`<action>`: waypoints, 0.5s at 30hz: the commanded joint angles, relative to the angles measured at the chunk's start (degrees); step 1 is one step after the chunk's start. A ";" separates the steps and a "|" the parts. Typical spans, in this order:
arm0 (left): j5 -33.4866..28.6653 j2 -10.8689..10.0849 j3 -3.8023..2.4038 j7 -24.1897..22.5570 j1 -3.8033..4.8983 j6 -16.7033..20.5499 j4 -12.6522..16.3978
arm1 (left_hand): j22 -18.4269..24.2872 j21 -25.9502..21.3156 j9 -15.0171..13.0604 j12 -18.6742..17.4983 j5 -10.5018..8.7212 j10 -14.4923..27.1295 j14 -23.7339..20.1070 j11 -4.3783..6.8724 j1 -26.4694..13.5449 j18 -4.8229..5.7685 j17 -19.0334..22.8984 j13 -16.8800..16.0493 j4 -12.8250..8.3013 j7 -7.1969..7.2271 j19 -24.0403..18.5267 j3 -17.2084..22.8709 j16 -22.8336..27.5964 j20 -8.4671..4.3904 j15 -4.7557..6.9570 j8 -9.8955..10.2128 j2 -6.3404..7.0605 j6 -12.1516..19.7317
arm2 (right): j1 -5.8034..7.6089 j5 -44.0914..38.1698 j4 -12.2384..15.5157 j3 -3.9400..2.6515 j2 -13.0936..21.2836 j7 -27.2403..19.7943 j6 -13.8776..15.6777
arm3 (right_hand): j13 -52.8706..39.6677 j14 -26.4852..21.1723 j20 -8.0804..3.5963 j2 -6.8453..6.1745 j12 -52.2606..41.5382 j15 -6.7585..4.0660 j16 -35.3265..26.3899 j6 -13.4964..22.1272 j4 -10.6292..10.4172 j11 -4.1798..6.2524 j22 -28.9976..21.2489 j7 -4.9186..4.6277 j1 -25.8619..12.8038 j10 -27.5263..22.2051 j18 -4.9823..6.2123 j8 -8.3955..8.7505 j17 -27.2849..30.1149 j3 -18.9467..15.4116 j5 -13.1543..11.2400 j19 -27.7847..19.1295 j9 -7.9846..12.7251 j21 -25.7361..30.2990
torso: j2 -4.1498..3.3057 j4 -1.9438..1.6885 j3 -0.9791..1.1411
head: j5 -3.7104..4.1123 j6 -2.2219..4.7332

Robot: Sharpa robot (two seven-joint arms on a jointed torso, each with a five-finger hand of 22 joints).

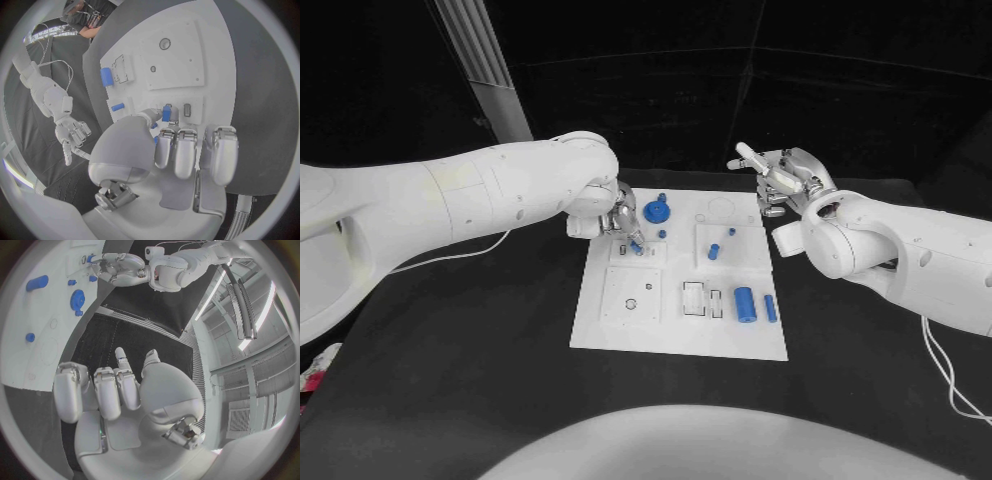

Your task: Assemble the parts on the task board

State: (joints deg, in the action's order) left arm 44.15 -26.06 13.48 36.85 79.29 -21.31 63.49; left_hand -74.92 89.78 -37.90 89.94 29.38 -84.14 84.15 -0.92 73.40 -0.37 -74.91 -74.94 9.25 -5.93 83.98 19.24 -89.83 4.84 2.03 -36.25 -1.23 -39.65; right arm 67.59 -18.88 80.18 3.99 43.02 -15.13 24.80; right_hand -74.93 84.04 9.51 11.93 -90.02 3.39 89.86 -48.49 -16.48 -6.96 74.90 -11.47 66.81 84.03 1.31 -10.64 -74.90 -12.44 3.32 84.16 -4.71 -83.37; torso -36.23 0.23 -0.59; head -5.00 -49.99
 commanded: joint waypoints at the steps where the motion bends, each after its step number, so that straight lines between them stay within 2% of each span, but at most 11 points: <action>1: 0.14 0.18 -0.01 0.53 0.01 -0.97 -0.12 | -15.08 0.22 -0.06 0.06 -0.27 -5.86 5.85 -0.08 -0.15 0.37 -15.09 -15.06 0.13 1.21 6.02 0.10 -0.17 -0.29 0.08 -0.14 -0.20 -1.16 | 0.10 -0.05 0.03 -0.03 -0.04 -0.50 -0.03 | -15.07 5.96 0.10 -0.10 0.02 0.04 0.14 0.05 0.00 0.00 11.85 0.32 0.69 5.97 0.60 -0.39 -15.10 -0.21 -0.05 1.12 -0.07 0.20 | 0.02 0.04 0.01 | 0.02 -0.01; 6: 0.14 0.37 -0.01 0.69 -0.05 -1.14 -0.29 | -15.08 0.22 -0.13 0.06 -0.51 -5.86 5.85 -0.09 -0.48 0.37 -15.09 -15.06 0.24 1.19 6.02 0.14 -0.17 -0.26 0.04 -0.09 -0.10 -1.17 | 0.10 -0.05 0.02 -0.03 -0.04 -0.51 -0.01 | -15.07 5.96 0.09 -0.06 0.02 0.03 0.14 0.03 -0.01 0.01 11.87 0.33 0.77 5.97 0.59 -0.44 -15.10 -0.23 -0.04 1.16 -0.07 0.15 | -0.01 -0.01 0.03 | -0.04 -0.01; 11: 0.14 0.52 -0.01 1.06 -0.11 -1.52 -0.54 | -15.08 0.22 -0.32 0.06 -1.83 -5.86 5.85 -0.06 -1.29 0.37 -15.09 -15.06 0.61 1.25 6.02 0.34 -0.17 -0.17 -0.01 0.10 -0.13 -1.29 | 0.10 -0.05 0.00 -0.03 -0.08 -0.54 -0.03 | -15.07 5.96 0.09 -0.06 0.02 0.03 0.14 0.03 -0.01 0.01 11.87 0.33 0.77 5.97 0.59 -0.44 -15.10 -0.23 -0.04 1.16 -0.07 0.15 | -0.01 -0.02 0.01 | -0.08 -0.01; 15: 0.14 0.67 -0.01 1.24 -0.18 -1.76 -0.77 | -15.08 0.22 -0.35 0.06 -2.03 -5.86 5.85 -0.05 -1.34 0.37 -15.09 -15.06 0.62 1.26 6.02 0.42 -0.17 -0.16 -0.01 0.14 -0.17 -1.29 | 0.10 -0.05 -0.03 -0.03 -0.13 -0.56 -0.05 | -15.07 5.96 0.08 -0.04 0.02 0.03 0.14 0.02 -0.02 0.01 11.87 0.34 0.81 5.97 0.59 -0.47 -15.10 -0.24 -0.03 1.15 -0.07 0.17 | -0.01 -0.02 0.01 | -0.14 -0.01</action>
State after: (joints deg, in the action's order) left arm 44.15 -25.47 13.48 37.32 79.07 -21.93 62.83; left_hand -74.92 89.78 -38.20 89.94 27.55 -84.14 84.15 -0.92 72.41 -0.37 -74.91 -74.94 9.65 -5.93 83.97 19.48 -89.83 4.84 2.03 -36.23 -1.44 -39.66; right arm 67.59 -18.88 80.16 3.99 42.95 -15.14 24.80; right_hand -74.93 84.04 9.51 11.73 -90.02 3.38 89.86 -48.49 -16.48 -6.96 74.90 -11.47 67.07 84.03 1.31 -10.88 -74.90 -12.44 3.32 84.16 -4.70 -83.37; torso -36.23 0.24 -0.57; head -5.09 -49.99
